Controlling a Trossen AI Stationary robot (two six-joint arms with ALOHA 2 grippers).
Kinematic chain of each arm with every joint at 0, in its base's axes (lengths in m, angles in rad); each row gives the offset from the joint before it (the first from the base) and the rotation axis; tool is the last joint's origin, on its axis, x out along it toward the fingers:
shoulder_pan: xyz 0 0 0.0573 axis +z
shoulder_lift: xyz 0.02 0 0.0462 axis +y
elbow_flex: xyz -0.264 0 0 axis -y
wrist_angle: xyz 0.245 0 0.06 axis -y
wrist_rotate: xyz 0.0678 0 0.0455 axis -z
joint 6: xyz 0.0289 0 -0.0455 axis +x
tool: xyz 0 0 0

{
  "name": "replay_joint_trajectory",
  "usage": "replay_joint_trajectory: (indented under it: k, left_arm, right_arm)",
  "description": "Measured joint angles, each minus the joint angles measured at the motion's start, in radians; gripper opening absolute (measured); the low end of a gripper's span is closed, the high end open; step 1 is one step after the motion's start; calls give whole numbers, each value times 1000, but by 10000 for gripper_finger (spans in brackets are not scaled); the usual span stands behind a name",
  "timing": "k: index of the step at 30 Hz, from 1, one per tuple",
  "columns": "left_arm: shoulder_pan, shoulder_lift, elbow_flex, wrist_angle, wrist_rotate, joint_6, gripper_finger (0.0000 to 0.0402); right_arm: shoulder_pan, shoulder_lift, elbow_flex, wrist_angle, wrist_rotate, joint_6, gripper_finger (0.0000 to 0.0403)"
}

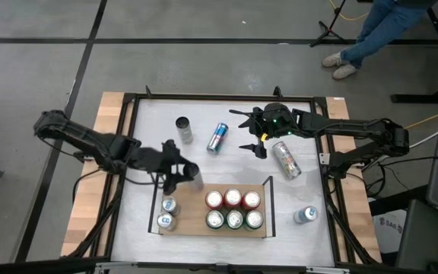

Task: Place canned beverage on shelf
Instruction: Put the middle white yellow soda can on the shelf

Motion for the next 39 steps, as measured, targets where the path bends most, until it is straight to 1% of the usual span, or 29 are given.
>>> replay_joint_trajectory:
  k: [5, 9, 13, 16, 20, 30, 34, 39]
  left_arm:
    - [-93, 4, 0, -2, -7, -65, 238]
    - [-169, 11, 0, 1, -57, -106, 238]
    - [-238, 47, 1, 11, -107, -143, 238]
    - [-275, 89, 1, 54, -119, -152, 238]
    - [-302, 140, 1, 123, -120, -151, 238]
    - [-342, 243, 2, 213, -128, -143, 238]
    - [-357, 261, 3, 257, -129, -76, 238]
    - [-364, 261, 2, 260, -142, -13, 238]
  right_arm:
    - [0, 0, 0, 0, 0, 0, 372]
    - [0, 0, 0, 0, 0, 0, 372]
    - [0, 0, 0, 1, 0, 0, 372]
    - [0, 0, 0, 2, 0, 0, 372]
    - [0, 0, 0, 2, 0, 0, 372]
    - [0, 0, 0, 2, 0, 0, 372]
    - [0, 0, 0, 2, 0, 0, 372]
    - [0, 0, 0, 2, 0, 0, 372]
